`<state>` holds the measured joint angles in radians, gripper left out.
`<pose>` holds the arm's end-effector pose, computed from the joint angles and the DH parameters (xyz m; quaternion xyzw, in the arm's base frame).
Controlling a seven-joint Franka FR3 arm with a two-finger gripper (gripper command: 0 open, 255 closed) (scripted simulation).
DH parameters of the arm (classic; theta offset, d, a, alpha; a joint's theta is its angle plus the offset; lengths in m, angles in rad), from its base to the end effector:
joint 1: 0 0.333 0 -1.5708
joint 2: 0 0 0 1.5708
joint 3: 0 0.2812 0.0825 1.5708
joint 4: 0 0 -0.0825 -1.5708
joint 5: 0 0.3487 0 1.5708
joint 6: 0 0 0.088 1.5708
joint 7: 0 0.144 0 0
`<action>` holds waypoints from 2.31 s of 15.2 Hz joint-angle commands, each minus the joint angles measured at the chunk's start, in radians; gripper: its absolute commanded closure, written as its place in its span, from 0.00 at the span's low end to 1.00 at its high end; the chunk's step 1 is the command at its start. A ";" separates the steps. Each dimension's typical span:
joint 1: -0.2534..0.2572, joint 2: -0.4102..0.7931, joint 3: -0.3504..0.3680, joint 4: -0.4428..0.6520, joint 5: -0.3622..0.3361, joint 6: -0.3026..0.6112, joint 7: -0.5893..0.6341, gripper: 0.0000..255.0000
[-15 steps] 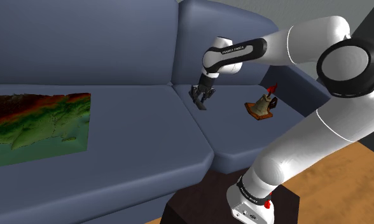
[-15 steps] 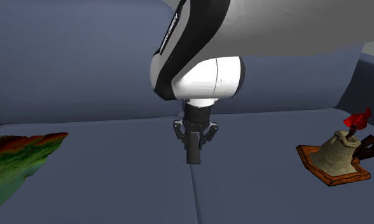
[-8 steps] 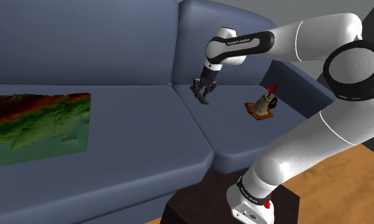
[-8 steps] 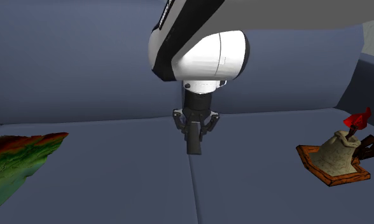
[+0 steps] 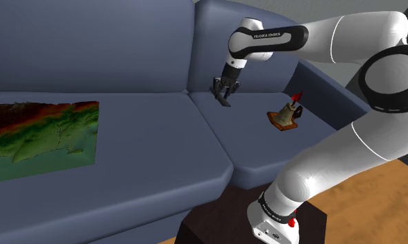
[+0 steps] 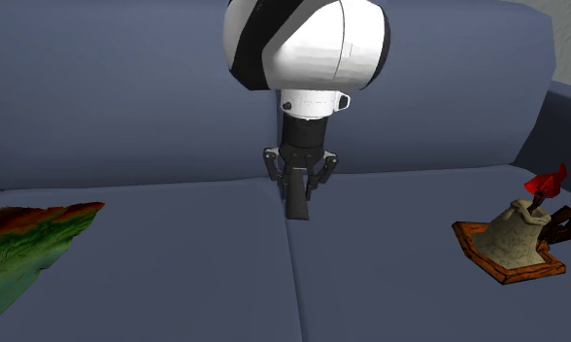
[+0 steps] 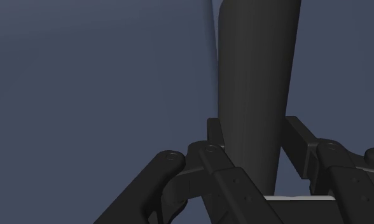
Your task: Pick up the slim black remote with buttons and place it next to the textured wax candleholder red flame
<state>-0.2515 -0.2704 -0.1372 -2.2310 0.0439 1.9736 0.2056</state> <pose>0.4161 -0.1671 0.4261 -0.9536 0.2984 -0.0085 0.0379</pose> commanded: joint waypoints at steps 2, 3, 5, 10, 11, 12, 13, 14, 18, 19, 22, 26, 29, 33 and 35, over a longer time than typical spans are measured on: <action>0.001 -0.007 0.002 0.036 -0.001 -0.042 0.006 1.00; 0.001 -0.009 0.003 0.047 -0.002 -0.056 0.007 1.00; 0.001 -0.012 0.003 0.071 -0.002 -0.083 0.009 1.00; 0.001 -0.018 0.004 0.133 -0.003 -0.150 0.013 1.00; 0.001 -0.018 0.005 0.146 -0.004 -0.164 0.014 1.00; 0.002 -0.018 0.005 0.159 -0.004 -0.177 0.015 1.00; 0.002 -0.018 0.005 0.173 -0.004 -0.190 0.016 1.00; 0.002 -0.018 0.005 0.186 -0.004 -0.204 0.017 1.00; 0.002 -0.015 0.006 0.243 -0.004 -0.257 0.020 1.00; 0.003 -0.013 0.006 0.258 -0.004 -0.271 0.020 1.00; 0.003 -0.008 0.006 0.304 -0.003 -0.311 0.022 1.00; 0.004 0.002 0.005 0.369 -0.002 -0.365 0.025 1.00; 0.004 0.011 0.005 0.411 -0.001 -0.400 0.026 1.00; -0.028 -0.074 -0.042 0.335 -0.027 -0.411 -0.047 1.00; -0.045 -0.112 -0.067 0.304 -0.042 -0.419 -0.085 1.00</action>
<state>-0.2876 -0.3520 -0.1926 -1.8966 0.0109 1.5549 0.1397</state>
